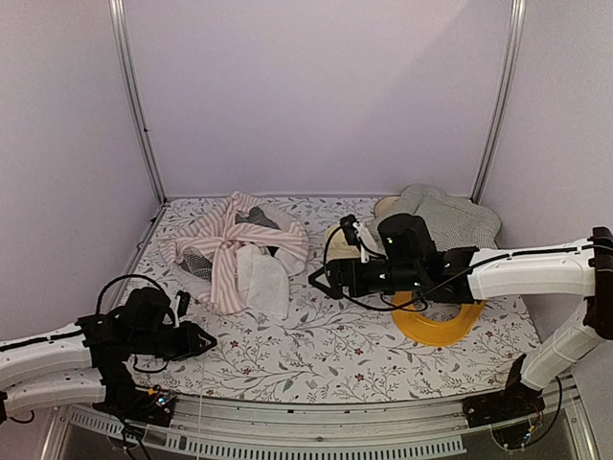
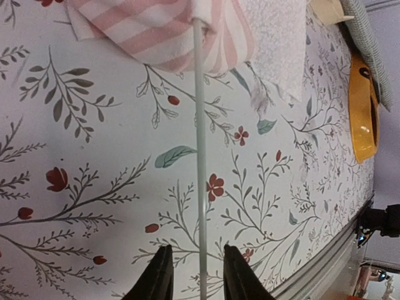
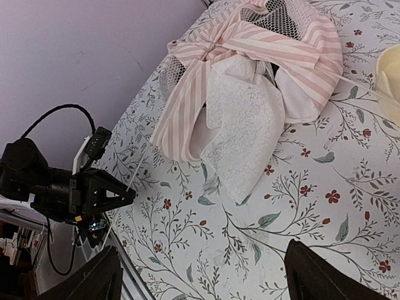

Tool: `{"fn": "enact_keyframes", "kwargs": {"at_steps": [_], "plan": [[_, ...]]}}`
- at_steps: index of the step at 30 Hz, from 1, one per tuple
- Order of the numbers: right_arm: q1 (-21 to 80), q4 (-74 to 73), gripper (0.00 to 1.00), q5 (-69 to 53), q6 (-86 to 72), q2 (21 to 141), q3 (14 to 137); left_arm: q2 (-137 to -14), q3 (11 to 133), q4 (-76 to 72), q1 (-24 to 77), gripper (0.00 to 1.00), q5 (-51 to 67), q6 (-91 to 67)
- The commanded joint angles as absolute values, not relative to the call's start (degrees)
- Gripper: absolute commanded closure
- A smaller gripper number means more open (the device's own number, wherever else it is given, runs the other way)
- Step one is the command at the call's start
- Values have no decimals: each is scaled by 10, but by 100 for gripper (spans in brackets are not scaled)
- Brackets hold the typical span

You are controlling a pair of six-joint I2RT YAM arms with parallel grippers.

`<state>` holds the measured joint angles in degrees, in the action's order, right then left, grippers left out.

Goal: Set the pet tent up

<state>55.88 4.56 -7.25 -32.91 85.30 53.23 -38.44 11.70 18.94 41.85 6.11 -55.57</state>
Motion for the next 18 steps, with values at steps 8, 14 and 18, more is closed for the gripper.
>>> {"fn": "enact_keyframes", "kwargs": {"at_steps": [8,14,18], "plan": [[574,98,10,-140,-343,893,522,-483,183,101,448,100,34,-580],[581,116,10,-155,-353,892,504,-542,232,42,448,100,-1,-606],[589,122,10,-178,-356,895,501,-590,260,-7,450,100,-16,-633]]}}
